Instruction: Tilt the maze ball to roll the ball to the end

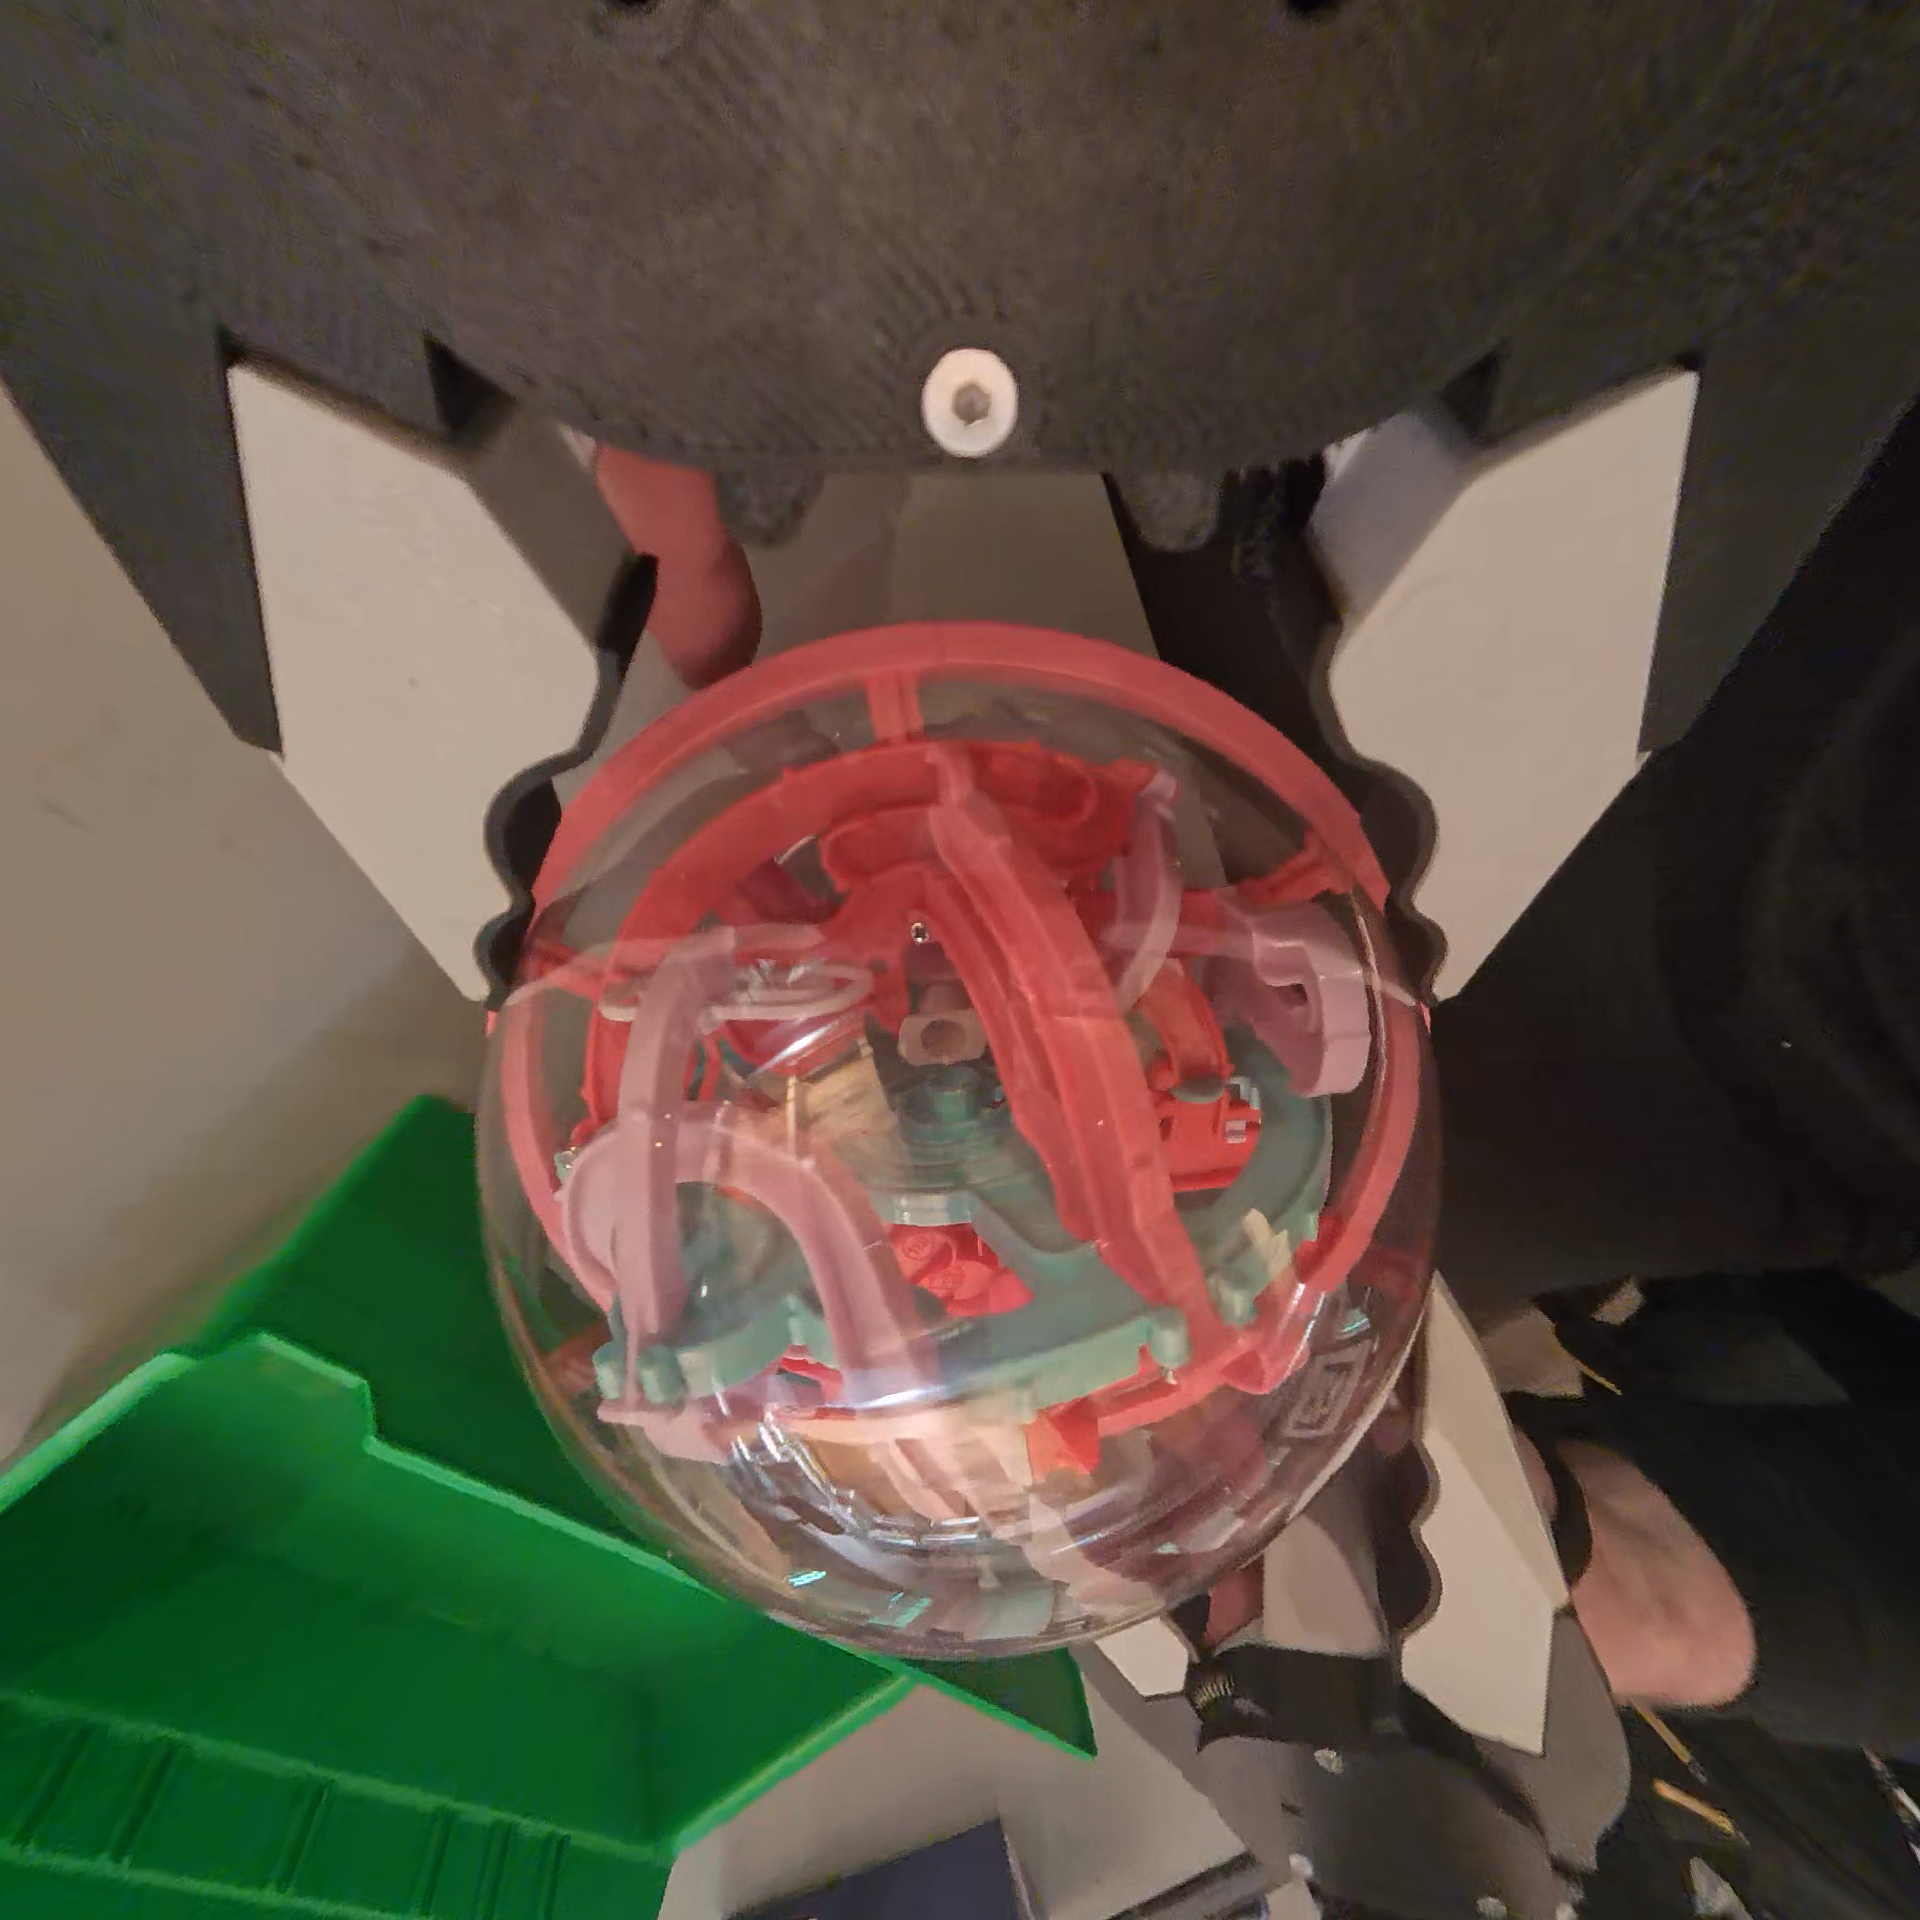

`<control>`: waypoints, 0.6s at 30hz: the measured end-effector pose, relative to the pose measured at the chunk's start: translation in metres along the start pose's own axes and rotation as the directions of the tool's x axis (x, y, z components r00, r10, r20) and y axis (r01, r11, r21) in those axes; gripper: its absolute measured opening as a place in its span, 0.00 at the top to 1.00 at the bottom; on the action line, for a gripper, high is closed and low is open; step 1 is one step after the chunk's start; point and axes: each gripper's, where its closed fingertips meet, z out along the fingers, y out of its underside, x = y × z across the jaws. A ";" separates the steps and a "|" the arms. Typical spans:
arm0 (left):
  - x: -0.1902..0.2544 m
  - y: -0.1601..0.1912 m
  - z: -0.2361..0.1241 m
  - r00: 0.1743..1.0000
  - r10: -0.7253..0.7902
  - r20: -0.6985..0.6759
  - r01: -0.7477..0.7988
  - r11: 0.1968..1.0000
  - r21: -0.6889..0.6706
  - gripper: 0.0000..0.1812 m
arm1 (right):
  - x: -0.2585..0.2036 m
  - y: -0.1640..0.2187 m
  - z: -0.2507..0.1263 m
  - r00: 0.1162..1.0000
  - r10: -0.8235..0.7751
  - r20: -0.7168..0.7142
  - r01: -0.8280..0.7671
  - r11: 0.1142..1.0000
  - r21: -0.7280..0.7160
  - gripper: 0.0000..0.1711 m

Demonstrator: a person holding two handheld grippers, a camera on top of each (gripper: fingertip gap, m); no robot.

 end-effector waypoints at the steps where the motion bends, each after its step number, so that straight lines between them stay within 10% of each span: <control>1: 0.001 0.000 0.001 1.000 -0.012 -0.009 0.012 1.000 -0.005 0.40 | 0.000 0.001 -0.001 0.999 -0.041 -0.028 0.040 0.999 -0.009 0.09; 10: 0.006 0.017 0.059 0.991 0.130 -0.014 -0.130 0.969 -0.211 0.37 | 0.011 0.024 -0.044 0.835 -0.466 -0.293 0.373 0.870 -0.322 0.09; 18: 0.003 -0.012 0.060 0.987 -0.019 -0.157 0.002 0.994 -0.112 0.40 | 0.019 0.023 -0.096 0.973 0.055 -0.226 -0.046 0.998 0.044 0.18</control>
